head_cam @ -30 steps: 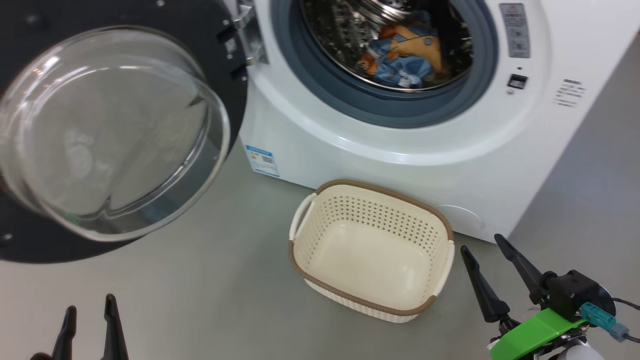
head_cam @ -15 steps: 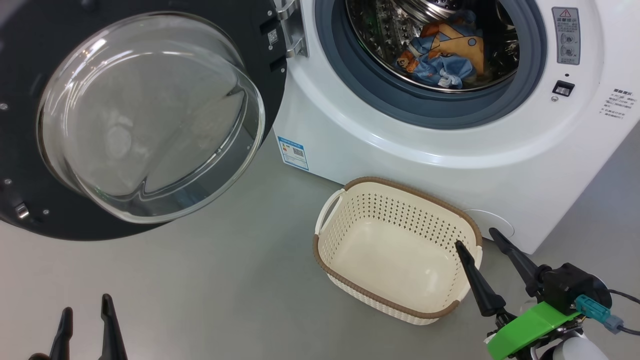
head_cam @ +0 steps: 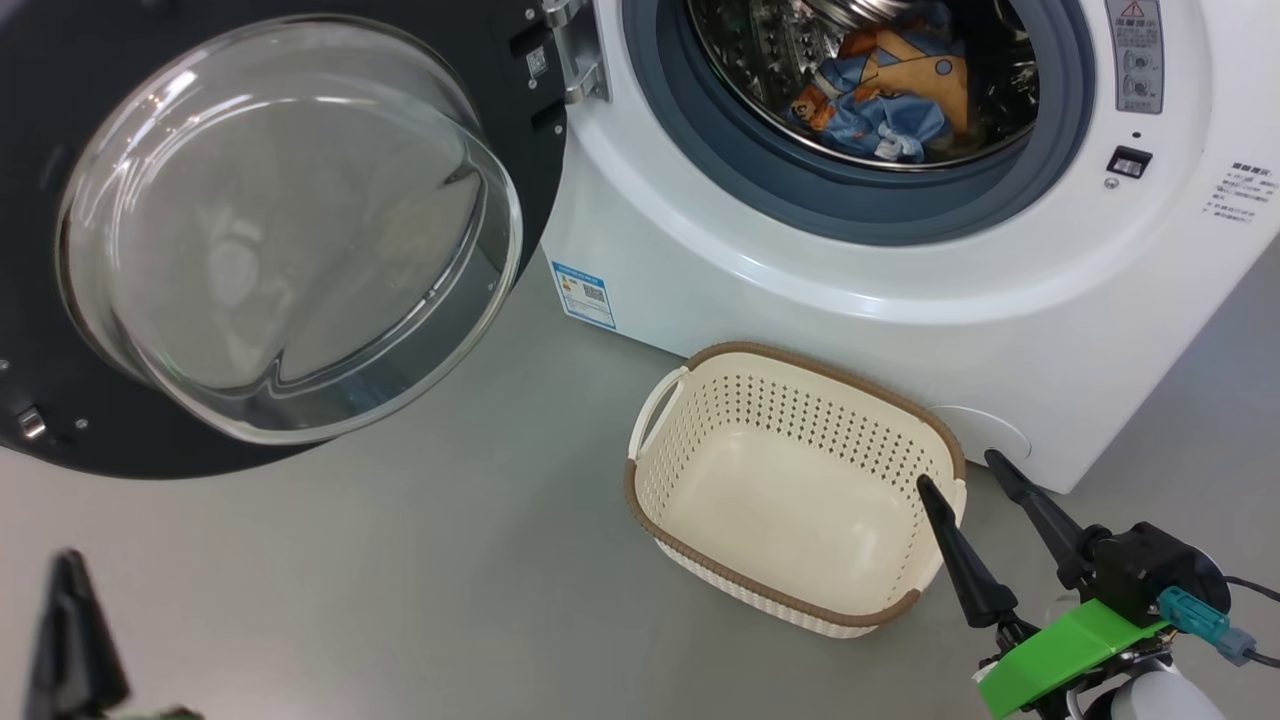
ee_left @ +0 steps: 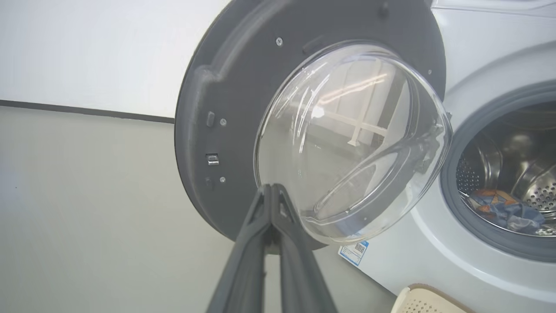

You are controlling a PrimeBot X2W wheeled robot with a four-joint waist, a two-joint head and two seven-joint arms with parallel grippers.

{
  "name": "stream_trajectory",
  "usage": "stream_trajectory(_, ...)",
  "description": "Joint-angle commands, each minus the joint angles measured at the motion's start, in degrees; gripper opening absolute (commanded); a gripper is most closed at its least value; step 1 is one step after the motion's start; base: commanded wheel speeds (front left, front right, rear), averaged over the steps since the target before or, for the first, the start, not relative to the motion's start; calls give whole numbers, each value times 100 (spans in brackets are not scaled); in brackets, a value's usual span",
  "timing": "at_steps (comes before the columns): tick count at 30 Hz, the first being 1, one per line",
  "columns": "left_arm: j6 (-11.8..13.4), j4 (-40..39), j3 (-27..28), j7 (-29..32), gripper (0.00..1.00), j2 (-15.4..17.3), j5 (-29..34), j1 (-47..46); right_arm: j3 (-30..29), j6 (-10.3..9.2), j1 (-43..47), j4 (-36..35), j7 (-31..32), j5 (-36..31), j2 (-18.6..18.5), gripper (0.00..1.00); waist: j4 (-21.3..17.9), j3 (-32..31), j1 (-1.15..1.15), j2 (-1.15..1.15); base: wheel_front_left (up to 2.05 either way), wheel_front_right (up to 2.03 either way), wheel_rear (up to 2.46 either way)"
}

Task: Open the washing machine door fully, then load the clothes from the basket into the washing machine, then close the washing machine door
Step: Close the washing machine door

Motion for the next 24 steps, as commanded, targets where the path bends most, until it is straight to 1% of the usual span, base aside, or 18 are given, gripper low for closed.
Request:
stream_trajectory(1,-69,-259,332,-36,0,104,-96,-363,79,52,-51,-153,-28,43,-31,100,-10,56,0,0,0,0,0)
stream_trajectory(3,-146,-384,563,-36,0,123,-240,-597,83,52,-68,-162,-28,37,-44,100,-26,123,0,0,0,0,0)
stream_trajectory(6,-193,-425,795,-36,0,434,-627,-1023,102,52,-104,-162,-28,35,-53,100,-66,203,0,0,0,0,0)
stream_trajectory(8,-199,-414,808,-36,0,834,-1067,-1332,128,52,-134,-162,-28,30,-51,100,-107,260,0,0,0,0,0)
stream_trajectory(10,-200,-288,867,-14,0,1246,-1742,-1666,150,52,-159,-160,-28,28,-47,100,-143,309,0,0,0,0,0)
stream_trajectory(11,-201,-199,901,40,0,1514,-2014,-1817,171,52,-172,-160,-28,25,-46,100,-169,344,0,0,0,0,0)
stream_trajectory(13,-201,-19,900,276,0,1956,-2657,-2152,199,52,-205,-161,-28,22,-50,100,-208,407,0,0,0,0,0)
stream_trajectory(15,-202,237,846,569,0,2487,-3045,-2398,220,52,-231,-162,-28,21,-48,100,-247,466,0,0,0,0,0)
stream_trajectory(16,-202,392,821,736,0,2675,-3303,-2549,228,52,-246,-166,-28,21,-50,100,-264,505,0,0,0,0,0)
stream_trajectory(18,-202,749,834,1001,0,3020,-3719,-2861,250,52,-288,-173,-28,19,-59,100,-298,574,0,0,0,0,0)
stream_trajectory(21,-202,1395,792,1484,0,3450,-4231,-3340,297,52,-342,-165,-28,21,-75,100,-348,652,0,0,0,0,0)
stream_trajectory(22,-202,1395,792,1484,0,3450,-4231,-3340,297,52,-342,-165,-28,21,-75,100,-348,652,0,0,0,0,0)
stream_trajectory(23,-202,1820,701,1863,0,3655,-4453,-3624,323,52,-372,-161,-28,25,-84,100,-376,697,0,0,0,0,0)
stream_trajectory(24,-202,2049,642,2093,0,3762,-4551,-3766,344,52,-386,-157,-28,26,-89,100,-398,726,0,0,0,0,0)
